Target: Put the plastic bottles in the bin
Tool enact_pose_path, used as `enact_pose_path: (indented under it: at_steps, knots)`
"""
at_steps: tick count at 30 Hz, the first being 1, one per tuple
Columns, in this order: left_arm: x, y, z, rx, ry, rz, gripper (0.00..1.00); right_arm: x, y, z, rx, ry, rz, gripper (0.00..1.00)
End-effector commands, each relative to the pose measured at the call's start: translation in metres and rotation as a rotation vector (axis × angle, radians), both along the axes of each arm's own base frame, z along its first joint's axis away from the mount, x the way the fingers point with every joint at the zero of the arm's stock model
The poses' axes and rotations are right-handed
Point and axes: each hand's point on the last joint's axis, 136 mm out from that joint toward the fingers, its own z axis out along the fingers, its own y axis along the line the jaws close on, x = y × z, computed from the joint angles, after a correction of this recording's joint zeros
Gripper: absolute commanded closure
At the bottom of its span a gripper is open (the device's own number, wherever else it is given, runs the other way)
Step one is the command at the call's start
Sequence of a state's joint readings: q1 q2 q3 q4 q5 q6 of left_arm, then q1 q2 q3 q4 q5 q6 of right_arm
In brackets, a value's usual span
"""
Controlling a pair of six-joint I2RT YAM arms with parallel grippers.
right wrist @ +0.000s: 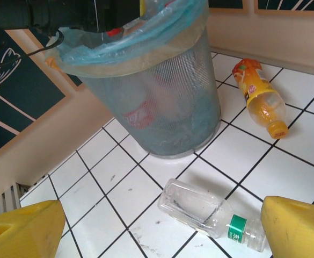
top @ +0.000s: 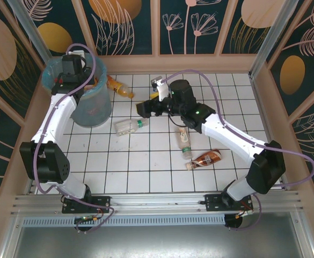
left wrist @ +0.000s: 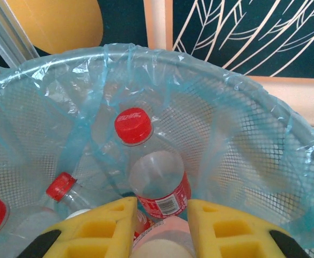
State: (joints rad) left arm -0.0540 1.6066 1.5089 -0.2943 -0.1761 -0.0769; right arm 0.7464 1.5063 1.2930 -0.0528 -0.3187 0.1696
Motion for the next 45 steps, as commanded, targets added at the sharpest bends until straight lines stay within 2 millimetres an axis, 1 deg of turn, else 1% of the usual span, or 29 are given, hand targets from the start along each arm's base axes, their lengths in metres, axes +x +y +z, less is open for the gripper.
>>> enact_pose_path:
  at_steps: [1, 5, 8, 11, 13, 14, 15, 16, 17, 18, 20, 23, 24, 25, 26, 27, 29, 30, 32, 34, 37, 40, 41, 42, 43, 45]
  knots:
    - [0.002, 0.003, 0.009, -0.019, -0.046, -0.003, 1.00, 0.001, 0.005, -0.012, -0.024, 0.011, 0.013, 0.06]
    - [-0.001, 0.002, -0.050, -0.019, 0.062, -0.008, 1.00, 0.003, 0.009, -0.015, -0.023, 0.018, 0.016, 0.06]
    - [-0.003, -0.001, -0.082, -0.030, 0.109, -0.023, 1.00, 0.003, 0.011, -0.020, -0.026, 0.031, 0.022, 0.06]
    - [-0.003, -0.004, -0.109, -0.036, 0.159, -0.038, 1.00, 0.004, 0.013, -0.025, -0.037, 0.043, 0.026, 0.06]
    - [-0.003, -0.005, -0.123, -0.027, 0.192, -0.046, 1.00, 0.004, 0.014, -0.027, -0.042, 0.049, 0.026, 0.06]
    - [-0.003, -0.004, -0.130, -0.017, 0.210, -0.046, 1.00, 0.004, 0.014, -0.028, -0.043, 0.053, 0.024, 0.06]
    - [-0.003, -0.003, -0.130, -0.005, 0.215, -0.047, 1.00, 0.005, 0.014, -0.028, -0.041, 0.053, 0.023, 0.06]
    - [-0.002, 0.000, -0.148, 0.013, 0.259, -0.040, 1.00, 0.006, 0.015, -0.029, -0.040, 0.055, 0.021, 0.06]
    - [-0.003, 0.002, -0.153, 0.030, 0.278, -0.033, 1.00, 0.006, 0.016, -0.030, -0.041, 0.060, 0.022, 0.06]
    - [-0.004, 0.005, -0.156, 0.046, 0.291, -0.023, 1.00, 0.006, 0.017, -0.030, -0.040, 0.060, 0.023, 0.06]
    - [-0.005, 0.008, -0.154, 0.060, 0.293, -0.013, 1.00, 0.007, 0.019, -0.031, -0.040, 0.065, 0.023, 0.06]
    - [-0.002, 0.002, -0.135, 0.033, 0.249, -0.038, 1.00, 0.011, 0.024, -0.029, -0.037, 0.065, 0.028, 0.06]
    - [-0.002, -0.001, -0.133, 0.025, 0.252, -0.052, 1.00, 0.012, 0.026, -0.030, -0.038, 0.067, 0.032, 0.06]
    - [-0.002, -0.003, -0.132, 0.022, 0.268, -0.061, 1.00, 0.014, 0.029, -0.028, -0.035, 0.065, 0.035, 0.06]
    - [-0.004, 0.000, -0.136, 0.034, 0.292, -0.050, 1.00, 0.016, 0.032, -0.027, -0.036, 0.064, 0.040, 0.06]
    - [-0.005, 0.004, -0.142, 0.045, 0.314, -0.034, 1.00, 0.018, 0.034, -0.025, -0.036, 0.061, 0.044, 0.07]
    - [-0.014, 0.008, -0.163, 0.068, 0.357, -0.022, 1.00, 0.021, 0.040, -0.022, -0.032, 0.056, 0.054, 0.07]
    - [-0.019, 0.009, -0.171, 0.070, 0.368, -0.014, 1.00, 0.022, 0.043, -0.021, -0.030, 0.055, 0.057, 0.07]
    - [-0.031, 0.011, -0.191, 0.072, 0.402, -0.004, 1.00, 0.024, 0.047, -0.021, -0.030, 0.055, 0.064, 0.07]
    - [-0.039, 0.013, -0.206, 0.079, 0.428, 0.000, 1.00, 0.025, 0.049, -0.023, -0.032, 0.061, 0.067, 0.07]
    - [-0.041, 0.018, -0.221, 0.102, 0.458, 0.019, 1.00, 0.025, 0.054, -0.029, -0.032, 0.077, 0.079, 0.07]
    - [-0.044, 0.021, -0.243, 0.103, 0.504, 0.026, 1.00, 0.027, 0.060, -0.033, -0.030, 0.086, 0.089, 0.08]
    - [-0.043, 0.019, -0.244, 0.093, 0.510, 0.024, 1.00, 0.028, 0.061, -0.033, -0.028, 0.084, 0.090, 0.08]
    - [-0.040, 0.016, -0.240, 0.076, 0.501, 0.015, 1.00, 0.029, 0.062, -0.033, -0.027, 0.084, 0.089, 0.08]
    - [-0.036, 0.012, -0.231, 0.055, 0.475, -0.002, 1.00, 0.031, 0.063, -0.034, -0.027, 0.083, 0.085, 0.07]
    - [-0.025, 0.007, -0.205, 0.025, 0.405, -0.013, 1.00, 0.037, 0.066, -0.033, -0.025, 0.082, 0.077, 0.07]
